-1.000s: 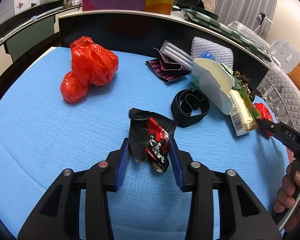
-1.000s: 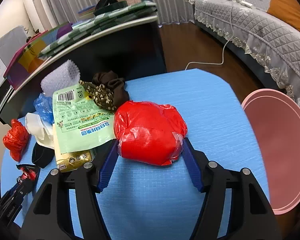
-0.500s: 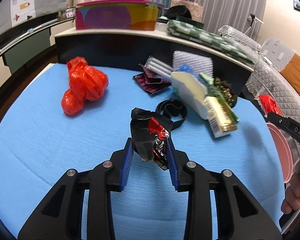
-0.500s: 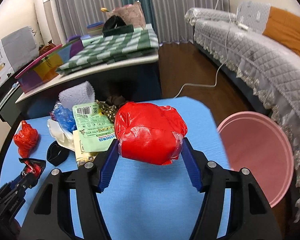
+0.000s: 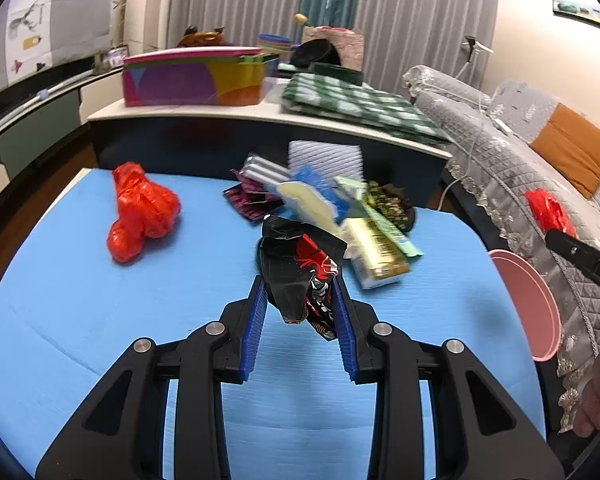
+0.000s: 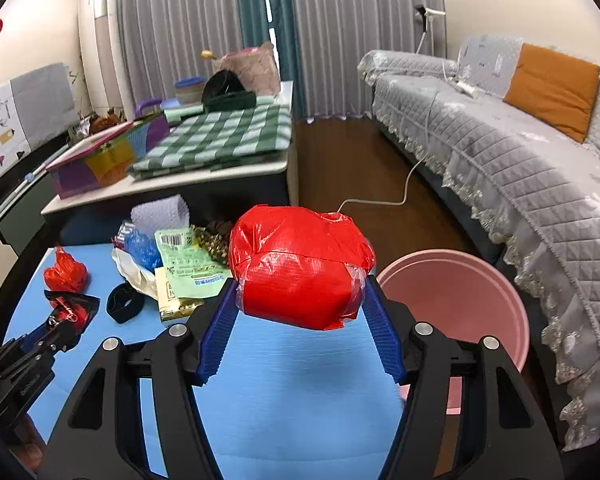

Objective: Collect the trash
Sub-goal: 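Carry the wrapper and red bag in both tools over the pink bin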

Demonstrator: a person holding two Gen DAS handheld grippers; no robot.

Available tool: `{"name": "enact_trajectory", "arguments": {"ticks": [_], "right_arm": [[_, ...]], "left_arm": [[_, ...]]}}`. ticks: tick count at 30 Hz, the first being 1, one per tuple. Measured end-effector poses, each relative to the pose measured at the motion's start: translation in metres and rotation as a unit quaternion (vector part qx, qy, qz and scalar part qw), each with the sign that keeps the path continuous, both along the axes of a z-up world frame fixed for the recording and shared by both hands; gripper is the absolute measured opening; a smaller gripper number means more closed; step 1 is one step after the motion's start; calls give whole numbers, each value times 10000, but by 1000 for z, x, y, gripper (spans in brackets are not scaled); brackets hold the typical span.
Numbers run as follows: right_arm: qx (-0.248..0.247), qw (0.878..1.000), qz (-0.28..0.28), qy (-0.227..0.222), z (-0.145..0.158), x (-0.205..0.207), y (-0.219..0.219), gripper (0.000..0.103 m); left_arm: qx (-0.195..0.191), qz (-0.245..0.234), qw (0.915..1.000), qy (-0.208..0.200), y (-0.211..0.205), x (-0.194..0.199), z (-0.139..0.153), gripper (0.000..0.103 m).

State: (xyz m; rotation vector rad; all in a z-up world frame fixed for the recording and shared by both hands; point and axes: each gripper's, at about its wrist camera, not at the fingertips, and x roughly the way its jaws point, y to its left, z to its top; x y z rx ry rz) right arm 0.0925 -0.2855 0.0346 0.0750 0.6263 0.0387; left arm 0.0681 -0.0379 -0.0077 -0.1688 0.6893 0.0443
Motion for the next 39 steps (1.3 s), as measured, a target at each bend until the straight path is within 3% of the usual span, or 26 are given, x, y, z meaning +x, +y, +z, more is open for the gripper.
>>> {"name": "enact_trajectory", "arguments": {"ticks": [9,19,39], "right_arm": [[16,9996,-185,-210,21,-27,-43,62],[-308,9973,-484,-451,45,-33,-87,62],[-306,9919,-1132,-483,40,-3,-133,62]], "left_arm": [[68,-320,9993,-202,-32,-9,21,33],[35,-593,9976,-365,-81,0,36,33],[99,-1204,9919,-399,-161,43,40,33]]}}
